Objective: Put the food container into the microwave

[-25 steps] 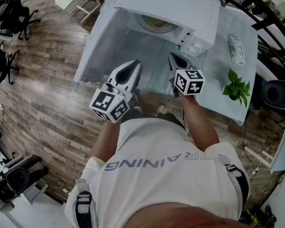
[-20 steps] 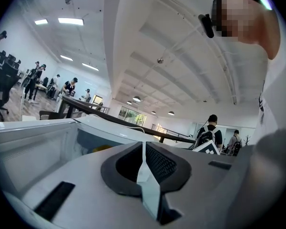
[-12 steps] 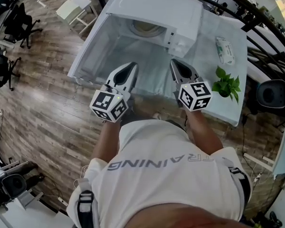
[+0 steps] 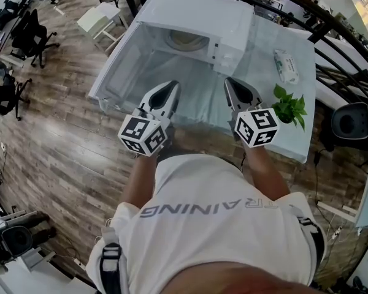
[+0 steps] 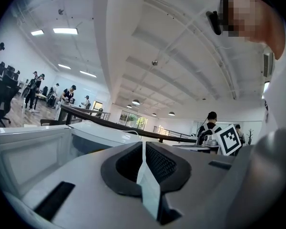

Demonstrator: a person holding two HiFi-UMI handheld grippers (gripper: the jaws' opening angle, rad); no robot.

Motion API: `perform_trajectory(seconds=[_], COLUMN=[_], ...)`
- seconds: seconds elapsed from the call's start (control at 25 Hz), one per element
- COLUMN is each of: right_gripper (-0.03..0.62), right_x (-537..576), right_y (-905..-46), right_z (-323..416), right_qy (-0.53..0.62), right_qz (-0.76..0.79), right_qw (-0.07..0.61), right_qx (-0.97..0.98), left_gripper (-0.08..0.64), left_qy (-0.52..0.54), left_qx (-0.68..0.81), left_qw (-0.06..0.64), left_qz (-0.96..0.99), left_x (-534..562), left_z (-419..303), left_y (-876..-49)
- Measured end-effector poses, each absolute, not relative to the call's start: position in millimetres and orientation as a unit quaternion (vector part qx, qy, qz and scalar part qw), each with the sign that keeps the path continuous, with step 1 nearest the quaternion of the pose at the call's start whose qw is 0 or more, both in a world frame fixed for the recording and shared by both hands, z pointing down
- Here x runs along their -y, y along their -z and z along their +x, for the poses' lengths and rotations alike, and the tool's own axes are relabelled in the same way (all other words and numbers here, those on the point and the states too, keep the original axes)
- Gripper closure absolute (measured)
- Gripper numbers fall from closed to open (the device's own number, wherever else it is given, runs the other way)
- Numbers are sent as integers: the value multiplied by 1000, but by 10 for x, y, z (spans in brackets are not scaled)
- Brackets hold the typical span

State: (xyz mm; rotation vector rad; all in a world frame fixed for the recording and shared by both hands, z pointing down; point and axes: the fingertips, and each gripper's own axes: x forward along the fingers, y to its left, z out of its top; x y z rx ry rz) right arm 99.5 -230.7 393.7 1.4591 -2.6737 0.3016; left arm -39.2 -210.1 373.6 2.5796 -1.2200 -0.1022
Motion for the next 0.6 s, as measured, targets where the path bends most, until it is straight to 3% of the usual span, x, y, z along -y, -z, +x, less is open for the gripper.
perform_trajectory(seconds=[0.6], right_gripper=[569], right_x=[2221], right_y=[-4020], right_z=[881], right_qy=[-98], right_qz=[458], right_qw=[44], right_qx=[883], left_gripper=[511], left_qy=[28], left_qx=[434], left_qw=[157], left_qz=[887], left_x=[2001], left_z=[-480], left_y=[-3850])
